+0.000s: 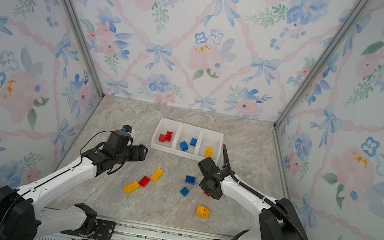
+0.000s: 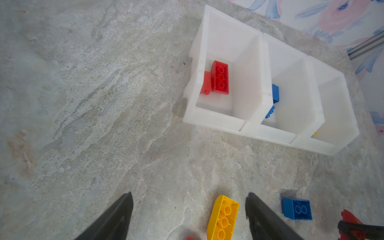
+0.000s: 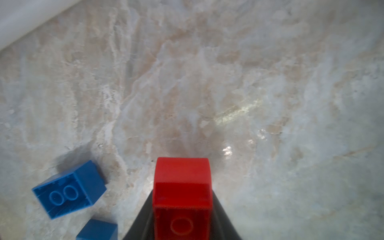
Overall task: Sort the legos into containers by color
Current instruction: 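Carry the red curved brick over the red compartment with the right gripper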
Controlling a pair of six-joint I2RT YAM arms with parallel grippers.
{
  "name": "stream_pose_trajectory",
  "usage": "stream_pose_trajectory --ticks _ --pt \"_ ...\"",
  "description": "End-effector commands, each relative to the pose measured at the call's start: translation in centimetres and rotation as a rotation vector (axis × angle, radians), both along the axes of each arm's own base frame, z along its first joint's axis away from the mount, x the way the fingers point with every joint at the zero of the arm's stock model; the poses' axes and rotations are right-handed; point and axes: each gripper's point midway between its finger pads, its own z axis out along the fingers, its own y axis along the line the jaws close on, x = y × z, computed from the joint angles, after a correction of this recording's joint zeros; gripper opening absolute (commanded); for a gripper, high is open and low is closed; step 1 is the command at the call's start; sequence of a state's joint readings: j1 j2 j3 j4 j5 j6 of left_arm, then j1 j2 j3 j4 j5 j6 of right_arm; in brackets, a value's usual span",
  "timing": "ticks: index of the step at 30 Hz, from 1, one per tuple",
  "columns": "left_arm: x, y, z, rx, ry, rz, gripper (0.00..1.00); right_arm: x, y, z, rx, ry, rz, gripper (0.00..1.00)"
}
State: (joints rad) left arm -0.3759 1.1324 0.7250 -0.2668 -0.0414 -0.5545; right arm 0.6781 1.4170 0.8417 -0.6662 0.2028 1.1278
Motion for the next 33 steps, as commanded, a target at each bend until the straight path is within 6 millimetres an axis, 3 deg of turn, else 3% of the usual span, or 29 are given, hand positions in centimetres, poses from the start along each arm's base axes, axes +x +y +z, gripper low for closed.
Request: stream_pose_trajectory --ticks 1,7,8,14,19,20,33 --pt "-0.3 -0.1 0.2 -0.031 -0.014 -0.019 0.87 1.1 1.0 3.1 -0.023 -0.077 0.068 0.27" --pt "-0.6 0.2 0.9 -0.053 -0.033 -0.016 0.88 4.1 5.3 7.1 0.0 -0.171 0.233 0.27" --pt "-1.2 0.4 -0.4 -0.044 -0.008 -0.016 0.89 4.6 6.1 7.8 0.003 -0.188 0.26 0.27" --pt "-1.7 0.5 -1.3 -0.07 0.006 -0.007 0.89 7.0 10.3 9.5 0.049 -0.252 0.389 0.27" --pt "-2.1 0.8 -2.2 -0.063 0.017 0.003 0.9 8.8 13.5 10.2 0.103 -0.285 0.458 0.27" --pt "-2.2 0.8 -2.2 -0.068 0.018 0.007 0.9 9.2 14.1 9.6 0.103 -0.274 0.469 0.27" --pt "-2.5 1.0 -2.1 -0.082 0.008 0.016 0.91 14.4 20.7 9.8 0.145 -0.341 0.592 0.27"
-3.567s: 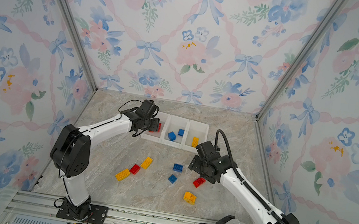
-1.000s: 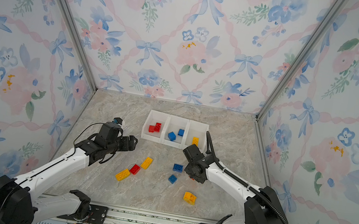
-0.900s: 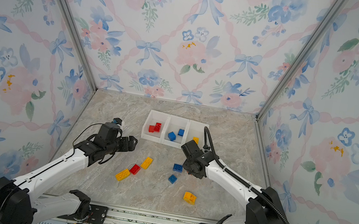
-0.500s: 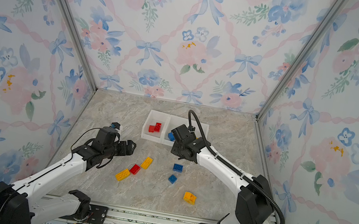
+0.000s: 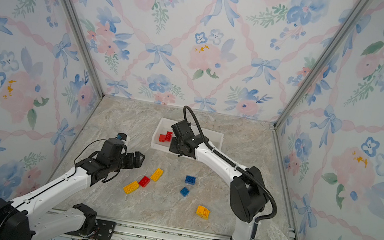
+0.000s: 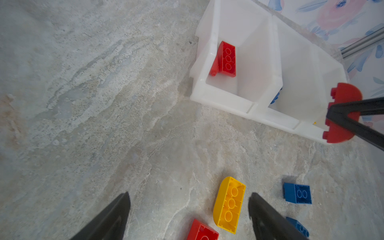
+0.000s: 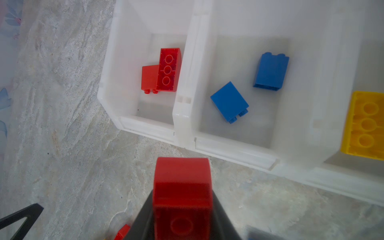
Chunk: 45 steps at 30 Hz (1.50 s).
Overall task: Sort the legos into containers by color
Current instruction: 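Carry the red curved brick over the red compartment with the right gripper, then lower the red curved brick into the red compartment and release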
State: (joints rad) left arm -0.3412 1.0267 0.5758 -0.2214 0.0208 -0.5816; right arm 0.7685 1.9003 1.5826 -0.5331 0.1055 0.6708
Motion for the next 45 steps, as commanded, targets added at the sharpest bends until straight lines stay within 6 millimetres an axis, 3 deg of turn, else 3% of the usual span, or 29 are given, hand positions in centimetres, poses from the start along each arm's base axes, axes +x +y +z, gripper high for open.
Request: stream_pose_trajectory --ticks 1,9,24,29,34,37,45 --pt "-0.1 0.1 0.3 -0.024 -0.013 0.009 0.91 1.1 2.1 0.7 0.024 -0.034 0.052 0.27" --pt "-0.5 0.2 -0.2 -0.026 -0.003 0.013 0.92 4.2 4.7 0.4 0.053 -0.073 0.09 0.27" --pt "-0.6 0.3 -0.6 -0.023 0.009 0.018 0.92 9.2 7.3 -2.2 0.07 -0.062 0.103 0.28" --pt "-0.7 0.4 -0.7 -0.023 0.012 0.024 0.92 10.0 7.8 -3.2 0.075 -0.042 0.104 0.31" --pt "-0.6 0.5 -0.6 -0.025 0.009 0.033 0.93 10.4 8.1 -3.6 0.085 -0.026 0.112 0.46" --pt "-0.6 0.6 -0.6 -0.025 0.009 0.037 0.93 10.5 8.1 -3.3 0.091 -0.029 0.113 0.53" --pt "-0.6 0.6 -0.8 -0.026 0.015 0.04 0.93 10.0 7.7 -1.6 0.116 -0.043 0.116 0.56"
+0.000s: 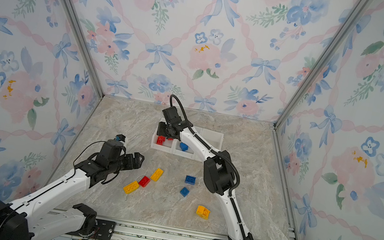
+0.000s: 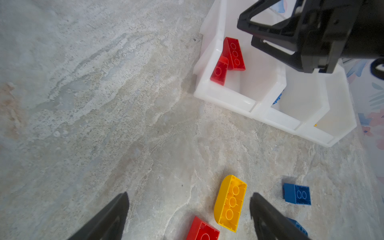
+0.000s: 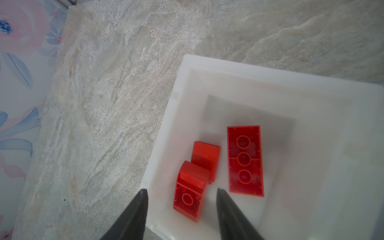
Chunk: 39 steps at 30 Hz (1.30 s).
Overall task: Sort the legos into containers by color
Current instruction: 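Lower the red curved brick into the red compartment and release, then move the right gripper down to the large blue brick and grasp it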
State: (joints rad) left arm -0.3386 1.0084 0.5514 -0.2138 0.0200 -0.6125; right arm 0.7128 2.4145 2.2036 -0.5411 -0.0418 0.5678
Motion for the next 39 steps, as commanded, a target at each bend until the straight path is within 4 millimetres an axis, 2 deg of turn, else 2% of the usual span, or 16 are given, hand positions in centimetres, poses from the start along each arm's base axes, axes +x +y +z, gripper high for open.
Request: stream_pose_trajectory --ticks 1,10,18,27,39 --pt "-0.2 0.3 -0.4 -0.005 0.01 0.016 0.93 -0.4 -0.7 1.9 0.02 -0.006 0.002 0.57" --pt "-0.2 0.3 -0.5 -0.004 0.012 0.013 0.93 -3.2 -1.9 3.9 0.039 -0.018 0.011 0.63" --pt "-0.1 0.1 -0.7 0.0 0.018 0.002 0.94 -7.2 -4.6 4.0 0.02 -0.004 -0.003 0.7" --pt "0.0 -0.1 -0.6 -0.007 0.014 -0.006 0.94 -12.0 -8.6 2.8 -0.036 0.044 -0.053 0.74" --pt "-0.1 -0.2 -0.7 -0.012 0.015 -0.012 0.94 -16.6 -14.0 -1.0 -0.185 0.178 -0.135 0.78"
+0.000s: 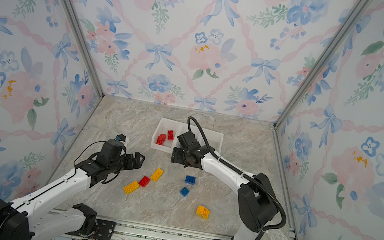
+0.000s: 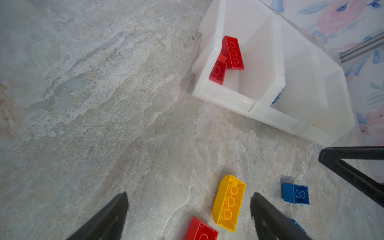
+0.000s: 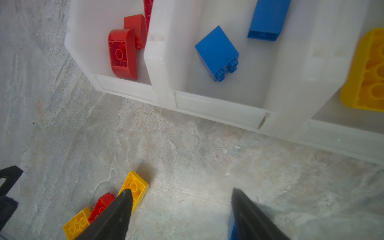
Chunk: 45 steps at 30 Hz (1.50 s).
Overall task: Sort the legos into containers by color
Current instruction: 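Move the right gripper down to the large blue brick and grasp it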
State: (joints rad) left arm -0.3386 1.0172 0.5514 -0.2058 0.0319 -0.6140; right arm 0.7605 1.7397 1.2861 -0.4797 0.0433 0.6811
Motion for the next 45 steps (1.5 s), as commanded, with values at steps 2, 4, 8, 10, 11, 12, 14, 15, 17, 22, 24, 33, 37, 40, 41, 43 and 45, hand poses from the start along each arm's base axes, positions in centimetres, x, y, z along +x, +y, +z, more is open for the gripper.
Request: stream_pose_trajectory --ticks 2,4,8,10,11,12,14,15,17,22,24,33,37,40,41,43,45 --pt "-0.3 0.1 -0.7 -0.003 0.013 -0.004 0.94 -2.4 -2.7 -1.5 -0.107 0.087 -0.05 0.79" --pt "-0.3 0.1 -0.8 -0.005 0.015 -0.003 0.94 -3.1 -3.5 -2.1 -0.148 0.12 -0.057 0.78" --pt "-0.4 0.1 -0.9 -0.004 0.016 -0.004 0.94 -4.4 -4.9 -3.0 -0.217 0.168 -0.075 0.78" --pt "-0.5 0.1 -1.0 -0.005 0.018 -0.003 0.94 -4.9 -5.6 -3.7 -0.25 0.198 -0.089 0.77" --pt "-0.4 0.1 -0.9 -0.005 0.016 -0.002 0.94 -5.1 -5.8 -4.0 -0.263 0.211 -0.094 0.77" --pt "-0.4 0.1 -1.0 -0.007 0.016 -0.003 0.94 -5.3 -5.9 -4.2 -0.272 0.222 -0.099 0.77" --pt "-0.4 0.0 -1.0 -0.007 0.019 -0.006 0.94 -5.6 -6.2 -4.9 -0.289 0.244 -0.108 0.76" --pt "-0.4 0.1 -1.0 -0.006 0.018 -0.006 0.94 -5.7 -6.3 -5.2 -0.294 0.253 -0.11 0.76" --pt "-0.4 0.1 -1.0 -0.006 0.016 -0.005 0.94 -5.8 -6.2 -6.0 -0.297 0.266 -0.113 0.75" --pt "-0.5 0.1 -1.2 -0.005 0.02 -0.006 0.94 -5.9 -6.2 -7.5 -0.3 0.278 -0.121 0.73" --pt "-0.6 0.1 -1.1 -0.008 0.019 -0.006 0.94 -5.8 -6.2 -7.9 -0.302 0.28 -0.123 0.72" --pt "-0.7 0.2 -1.3 -0.005 0.021 -0.004 0.95 -5.3 -5.9 -8.7 -0.307 0.286 -0.126 0.68" --pt "-0.6 0.2 -1.3 0.0 0.021 -0.005 0.95 -5.4 -5.8 -8.9 -0.313 0.291 -0.124 0.64" --pt "-0.6 0.2 -1.4 0.003 0.023 -0.005 0.95 -5.4 -5.8 -8.9 -0.318 0.293 -0.122 0.59" --pt "-0.6 0.2 -1.4 0.005 0.023 -0.004 0.95 -5.4 -5.9 -8.8 -0.317 0.292 -0.124 0.55" --pt "-0.6 0.3 -1.5 0.007 0.024 -0.005 0.95 -5.4 -5.9 -8.7 -0.32 0.291 -0.123 0.48" --pt "-0.6 0.3 -1.5 0.01 0.026 -0.005 0.95 -5.4 -5.9 -8.5 -0.32 0.291 -0.123 0.44"
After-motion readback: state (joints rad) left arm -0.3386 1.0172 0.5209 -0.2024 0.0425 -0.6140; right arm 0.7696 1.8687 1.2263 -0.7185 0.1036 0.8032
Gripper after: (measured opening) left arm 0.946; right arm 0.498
